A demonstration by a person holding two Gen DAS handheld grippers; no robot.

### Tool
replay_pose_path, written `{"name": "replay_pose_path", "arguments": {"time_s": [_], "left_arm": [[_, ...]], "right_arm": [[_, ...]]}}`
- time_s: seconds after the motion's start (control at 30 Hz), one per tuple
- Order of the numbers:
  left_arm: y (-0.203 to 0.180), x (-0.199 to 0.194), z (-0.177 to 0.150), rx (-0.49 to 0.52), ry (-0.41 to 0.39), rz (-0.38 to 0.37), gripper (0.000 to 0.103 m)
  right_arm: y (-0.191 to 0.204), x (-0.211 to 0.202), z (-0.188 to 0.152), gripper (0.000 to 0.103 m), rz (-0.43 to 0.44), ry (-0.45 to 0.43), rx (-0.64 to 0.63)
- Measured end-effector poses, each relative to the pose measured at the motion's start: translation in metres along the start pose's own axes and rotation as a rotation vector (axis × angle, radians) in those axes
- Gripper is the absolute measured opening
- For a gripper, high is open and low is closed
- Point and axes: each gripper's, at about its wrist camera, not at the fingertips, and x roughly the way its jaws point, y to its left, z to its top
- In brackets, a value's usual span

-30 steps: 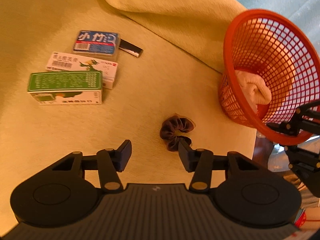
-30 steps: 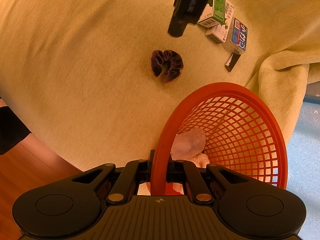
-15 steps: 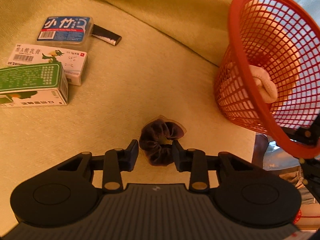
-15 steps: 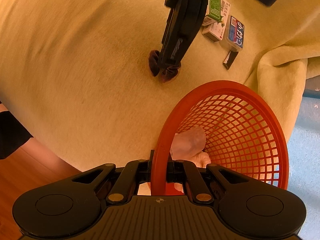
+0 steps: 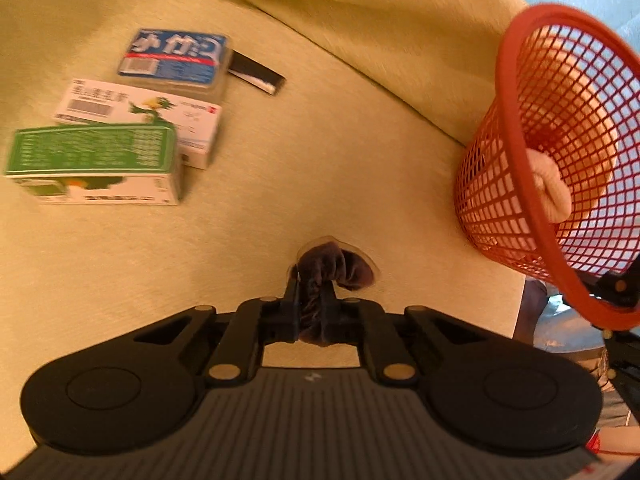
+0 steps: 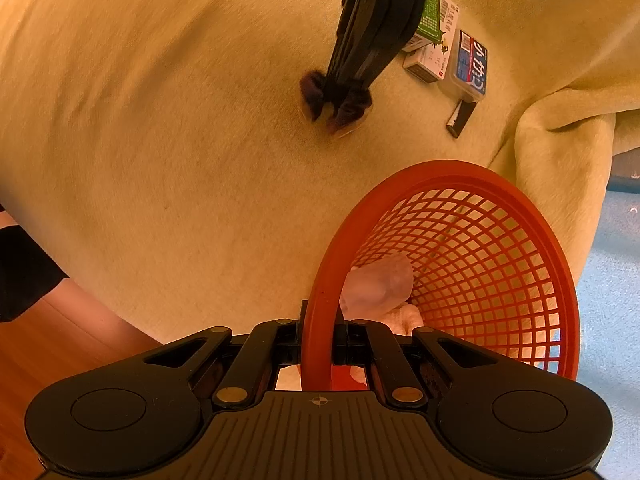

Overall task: Organize objects
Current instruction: 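Close the left tool on the brown scrunchie, then carry the scrunchie with the left tool into the wastebasket and release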

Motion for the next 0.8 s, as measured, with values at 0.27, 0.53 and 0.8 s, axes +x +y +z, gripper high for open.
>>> {"name": "replay_pose_path", "arguments": {"time_s": [0.27, 0.53, 0.8], "left_arm": [[0.004, -0.052, 0.005, -0.028, -0.033, 0.010, 0.006], [-0.011, -0.100, 0.016, 0.004, -0.069, -0.014, 0.006], [-0.037, -0.132, 0.027, 0.043, -0.111, -0.051, 0.006]], "right_arm": [[0.000, 0.000, 0.000, 0.003, 0.001, -0.001, 0.000], [0.001, 0.000, 0.000, 0.003, -0.002, -0.004, -0.006], [0.003, 0.000, 0.000, 0.003, -0.007, -0.002, -0.006]]}}
